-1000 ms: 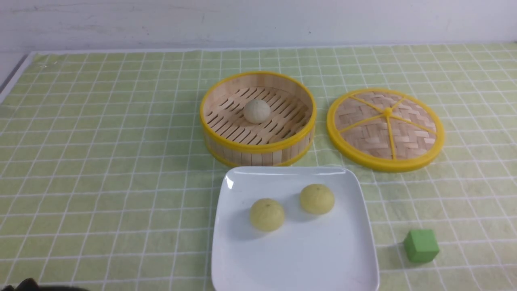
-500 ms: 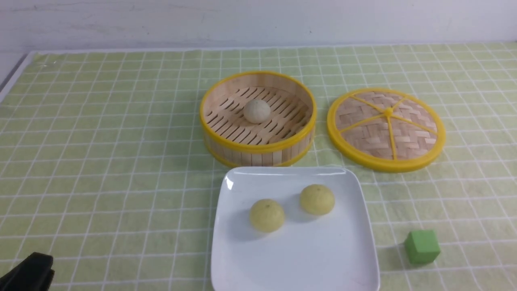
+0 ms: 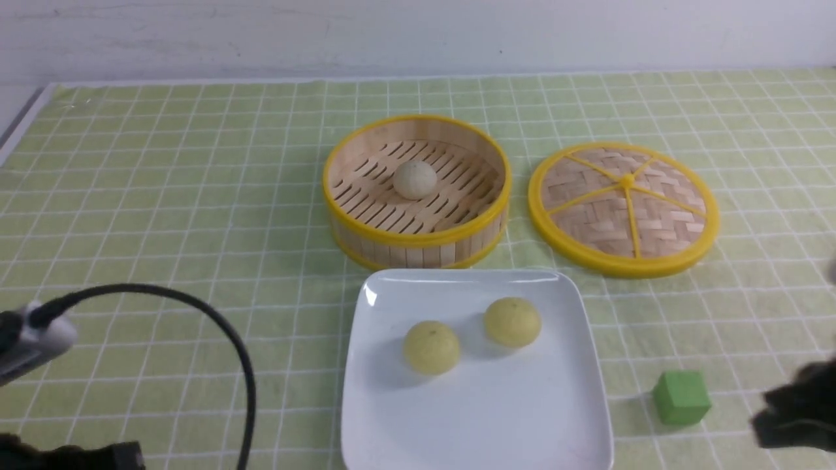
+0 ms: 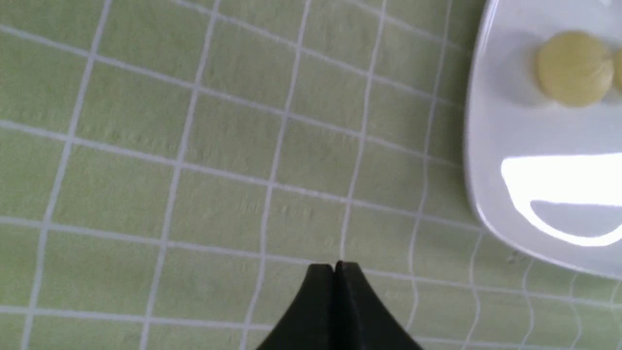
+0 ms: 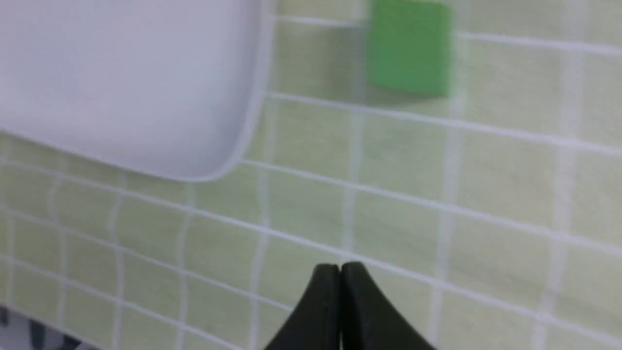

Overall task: Put the steamed buns into the plate on the green tablecloth.
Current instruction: 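Reach toward a bun in the bamboo steamer with the right gripper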

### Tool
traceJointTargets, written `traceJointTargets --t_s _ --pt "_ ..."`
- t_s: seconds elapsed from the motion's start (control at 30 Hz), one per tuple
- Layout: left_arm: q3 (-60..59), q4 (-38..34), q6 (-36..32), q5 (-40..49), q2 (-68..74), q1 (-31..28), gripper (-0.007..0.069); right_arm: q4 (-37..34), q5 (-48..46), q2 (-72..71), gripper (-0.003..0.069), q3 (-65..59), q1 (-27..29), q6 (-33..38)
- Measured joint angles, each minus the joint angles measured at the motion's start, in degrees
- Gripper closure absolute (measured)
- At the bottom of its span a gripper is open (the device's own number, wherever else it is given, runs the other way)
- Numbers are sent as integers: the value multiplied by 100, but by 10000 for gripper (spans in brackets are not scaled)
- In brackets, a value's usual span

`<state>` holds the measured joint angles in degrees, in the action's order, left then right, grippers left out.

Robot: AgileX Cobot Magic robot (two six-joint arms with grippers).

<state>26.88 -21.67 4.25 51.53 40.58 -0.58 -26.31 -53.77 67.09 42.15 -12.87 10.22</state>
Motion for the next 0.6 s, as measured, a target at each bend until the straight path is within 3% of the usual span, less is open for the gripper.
traceJointTargets --t_s 0.1,0.17,0.37,0.4,0.43,0.6 --pt "68 -135 -368 -97 326 0 622 -189 180 828 555 599 -474 356" --pt "79 -244 -507 -180 459 0 622 -101 255 1614 470 1339 -732 381" --pt "86 -160 -544 -296 466 0 610 186 151 3674 270 3859 -920 79" --pt "86 -160 -544 -297 466 0 610 186 151 3674 270 3859 -920 79" --pt "86 -129 -544 -301 466 0 602 196 -59 4234 246 4749 -920 35" --pt "86 -96 -544 -303 466 0 574 183 -998 5585 237 6856 -920 -149"
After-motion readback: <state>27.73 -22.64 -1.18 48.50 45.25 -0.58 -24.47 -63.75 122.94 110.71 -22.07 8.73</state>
